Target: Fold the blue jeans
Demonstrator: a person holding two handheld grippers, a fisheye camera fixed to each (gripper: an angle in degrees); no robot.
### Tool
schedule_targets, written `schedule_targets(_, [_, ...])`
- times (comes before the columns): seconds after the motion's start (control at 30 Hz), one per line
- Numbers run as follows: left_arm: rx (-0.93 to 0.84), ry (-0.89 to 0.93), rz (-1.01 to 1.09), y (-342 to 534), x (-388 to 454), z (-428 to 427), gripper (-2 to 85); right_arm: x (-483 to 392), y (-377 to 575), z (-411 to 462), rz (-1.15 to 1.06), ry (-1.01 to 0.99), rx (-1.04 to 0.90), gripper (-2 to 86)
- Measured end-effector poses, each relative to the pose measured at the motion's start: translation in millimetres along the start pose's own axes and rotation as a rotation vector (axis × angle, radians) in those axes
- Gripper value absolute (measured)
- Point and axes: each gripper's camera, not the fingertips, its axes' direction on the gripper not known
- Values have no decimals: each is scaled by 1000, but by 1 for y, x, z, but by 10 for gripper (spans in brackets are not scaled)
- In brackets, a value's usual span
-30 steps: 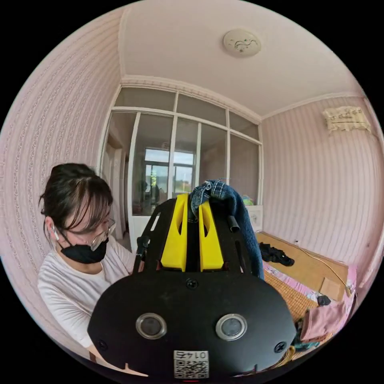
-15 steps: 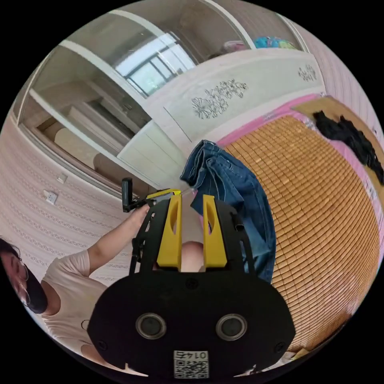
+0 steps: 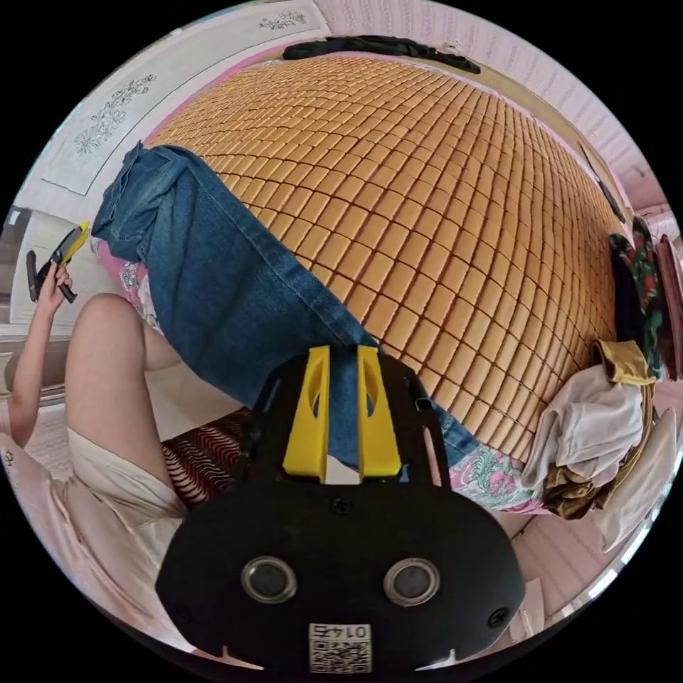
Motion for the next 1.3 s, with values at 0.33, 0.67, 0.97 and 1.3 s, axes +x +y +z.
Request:
schedule_targets(0.33, [-181, -57, 3, -10, 26, -9, 35, -81, -33, -2, -219, 449, 62, 52])
schedule_targets(0.67, [-3, 8, 346, 10, 95, -147, 10, 37, 13, -29, 160, 140, 13, 180])
schedule_targets(0.97, [232, 299, 694, 42, 190, -271, 8, 64, 17, -51, -2, 142, -33, 43])
schedule_targets(1.3, [47, 1112, 961, 115, 338, -257, 50, 217, -82, -194, 71, 319, 240, 56])
